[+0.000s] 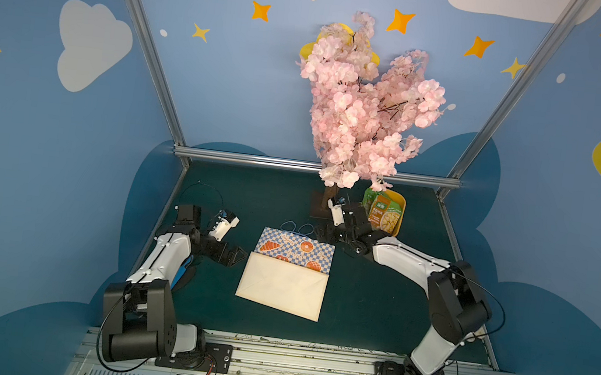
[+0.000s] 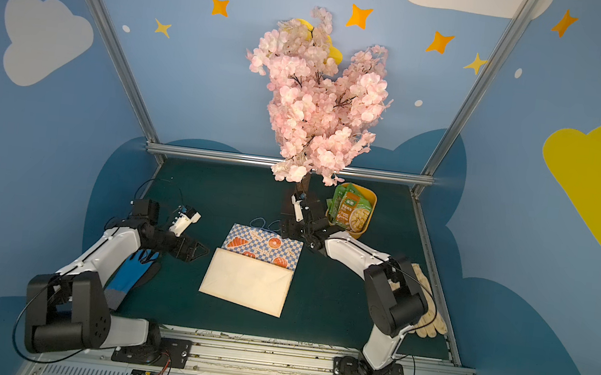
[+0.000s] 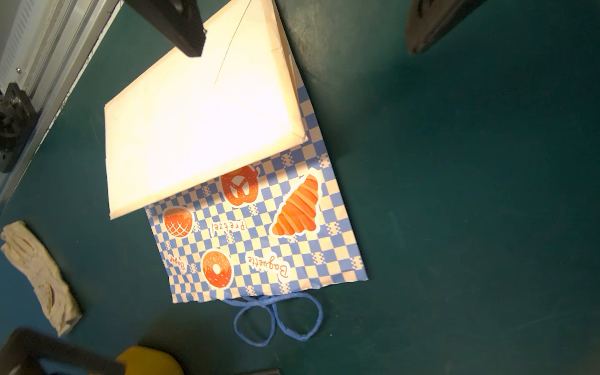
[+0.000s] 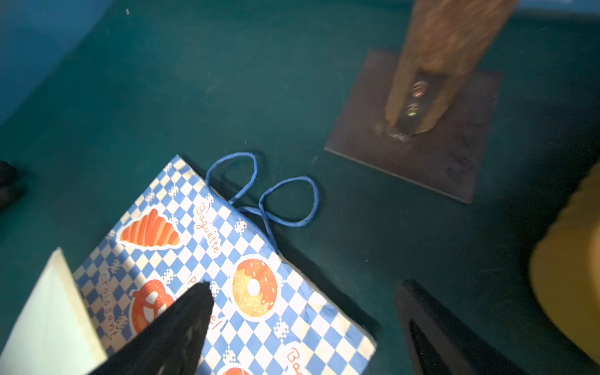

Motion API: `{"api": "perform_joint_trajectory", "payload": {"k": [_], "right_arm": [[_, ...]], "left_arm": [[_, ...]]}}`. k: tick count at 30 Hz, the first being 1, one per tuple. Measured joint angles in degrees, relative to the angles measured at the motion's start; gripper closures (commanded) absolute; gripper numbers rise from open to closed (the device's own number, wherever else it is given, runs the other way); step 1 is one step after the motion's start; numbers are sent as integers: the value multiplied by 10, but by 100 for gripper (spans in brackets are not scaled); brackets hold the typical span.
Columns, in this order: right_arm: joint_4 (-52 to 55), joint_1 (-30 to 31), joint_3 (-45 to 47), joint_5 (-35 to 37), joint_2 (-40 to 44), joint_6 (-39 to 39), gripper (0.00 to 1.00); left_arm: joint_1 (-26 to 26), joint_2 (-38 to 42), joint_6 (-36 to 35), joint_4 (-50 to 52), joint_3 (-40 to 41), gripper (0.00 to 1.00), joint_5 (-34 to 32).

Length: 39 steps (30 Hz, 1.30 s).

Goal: Place the condiment packets inside the bag
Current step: Open the paper bag at the center of the board.

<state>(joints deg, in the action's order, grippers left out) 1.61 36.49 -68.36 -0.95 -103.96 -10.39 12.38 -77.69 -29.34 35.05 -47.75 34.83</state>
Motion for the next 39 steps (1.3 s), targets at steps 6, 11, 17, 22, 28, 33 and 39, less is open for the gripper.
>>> {"api": "perform_joint_trajectory", "payload": {"k": [6, 11, 17, 22, 28, 33, 39], "right_arm": [[49, 14, -89, 0, -98, 13, 15], [66, 19, -130, 1, -146, 8, 26], [64, 21, -135, 11, -166, -17, 39], [54, 21, -140, 10, -174, -46, 49], [49, 21, -151, 10, -195, -70, 55], [45, 21, -152, 12, -198, -83, 75], [29, 21, -138, 10, -189, -94, 100]], "left_arm": [[5, -15, 23, -9, 0, 0, 29], [5, -32, 37, -19, 0, 0, 45], [5, -36, 39, -18, 0, 0, 60], [5, -29, 38, -12, 0, 0, 66], [5, -20, 36, -10, 0, 0, 67], [5, -20, 34, -10, 0, 0, 67], [5, -21, 32, -10, 0, 0, 65]]}}
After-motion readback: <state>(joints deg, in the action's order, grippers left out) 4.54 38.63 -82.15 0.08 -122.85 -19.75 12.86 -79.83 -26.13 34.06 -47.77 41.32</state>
